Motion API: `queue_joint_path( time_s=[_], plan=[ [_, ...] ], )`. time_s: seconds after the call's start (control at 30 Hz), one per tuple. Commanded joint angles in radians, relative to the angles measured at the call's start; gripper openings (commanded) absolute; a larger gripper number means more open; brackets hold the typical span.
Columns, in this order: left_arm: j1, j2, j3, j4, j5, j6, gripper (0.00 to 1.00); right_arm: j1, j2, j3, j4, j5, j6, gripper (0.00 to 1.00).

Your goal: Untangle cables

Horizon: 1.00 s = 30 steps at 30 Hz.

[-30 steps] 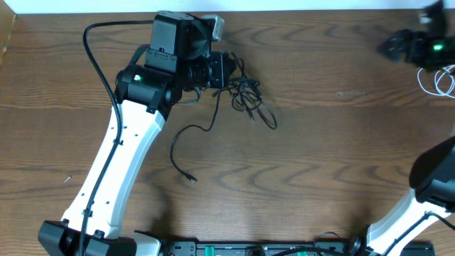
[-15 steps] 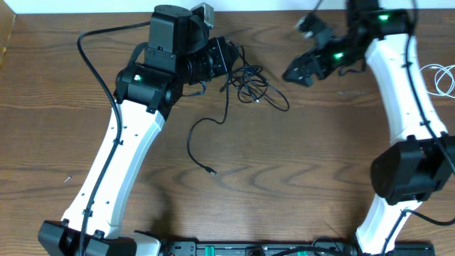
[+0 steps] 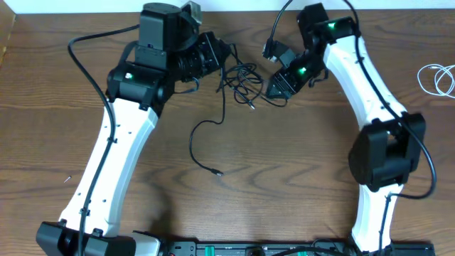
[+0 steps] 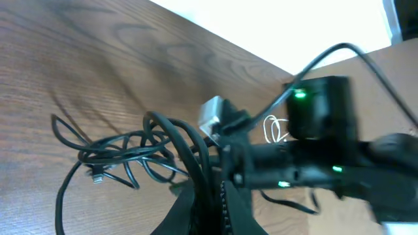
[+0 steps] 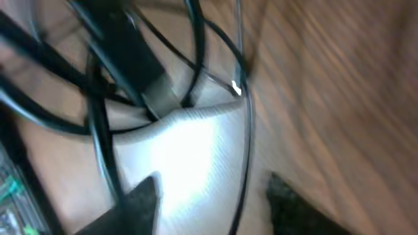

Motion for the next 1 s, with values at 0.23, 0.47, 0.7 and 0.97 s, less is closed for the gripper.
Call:
queue_joint_path(
  time_s=[0.23,0.47,0.7,0.97],
  plan=[
    [0.063,0.0,0.004,-0.035,0.045,0.001,0.07,-0.084,0.039,-0.004,0.185,0.384,0.554,0.01],
    [0.196,-0.02,0.004,-0.082,0.045,0.079,0.07,-0.212,0.043,-0.016,0.162,0.523,0.758,0.01],
    [0.327,-0.023,0.004,-0.203,-0.112,0.174,0.08,-0.329,0.043,-0.039,0.078,0.59,0.8,0.01],
    [0.386,-0.023,0.004,-0.291,-0.343,0.263,0.08,-0.449,0.043,-0.055,0.027,0.601,0.803,0.01]
  ],
)
